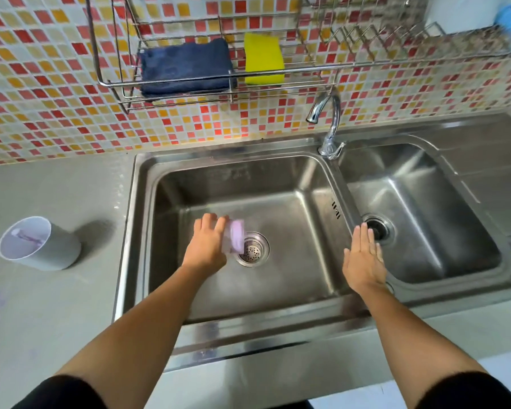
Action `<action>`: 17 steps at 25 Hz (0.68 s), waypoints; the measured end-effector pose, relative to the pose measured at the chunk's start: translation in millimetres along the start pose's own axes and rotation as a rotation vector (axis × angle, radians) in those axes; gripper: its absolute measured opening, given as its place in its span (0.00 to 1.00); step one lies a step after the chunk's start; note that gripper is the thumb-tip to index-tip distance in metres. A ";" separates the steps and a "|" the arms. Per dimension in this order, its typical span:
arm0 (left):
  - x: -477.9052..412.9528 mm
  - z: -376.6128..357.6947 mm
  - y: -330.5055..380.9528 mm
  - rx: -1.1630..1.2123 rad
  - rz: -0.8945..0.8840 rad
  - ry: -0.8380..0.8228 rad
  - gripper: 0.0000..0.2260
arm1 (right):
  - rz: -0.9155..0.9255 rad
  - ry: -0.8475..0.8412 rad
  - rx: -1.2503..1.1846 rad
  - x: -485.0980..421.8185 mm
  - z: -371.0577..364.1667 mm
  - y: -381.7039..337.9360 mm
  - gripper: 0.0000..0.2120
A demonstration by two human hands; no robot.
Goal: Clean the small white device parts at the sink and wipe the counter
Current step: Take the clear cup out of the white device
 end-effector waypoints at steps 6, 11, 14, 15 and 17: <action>-28.0 16.2 21.9 -0.372 -0.391 0.147 0.35 | 0.004 0.042 -0.006 1.3 -0.4 0.1 0.25; -46.5 20.0 36.6 -0.487 -0.599 0.215 0.33 | -0.002 0.023 0.005 -0.4 -4.4 0.7 0.26; -55.4 23.5 28.7 -0.290 -0.377 0.159 0.33 | 0.017 0.043 -0.016 0.9 1.0 -1.9 0.27; -57.4 22.1 19.0 -0.151 -0.210 0.126 0.33 | -0.006 0.050 -0.052 0.9 3.7 -1.4 0.26; -56.1 11.0 -2.5 0.196 0.174 0.050 0.33 | -0.086 0.066 -0.189 -8.7 10.9 -0.8 0.25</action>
Point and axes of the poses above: each hand's wrist, its own x-axis away from the middle knuckle, its own z-axis out of the back of the hand, y = z × x, the point moved 9 cm from there along -x, towards the middle knuckle, and after that the axes turned 13 degrees about y, right-handed, at the moved point
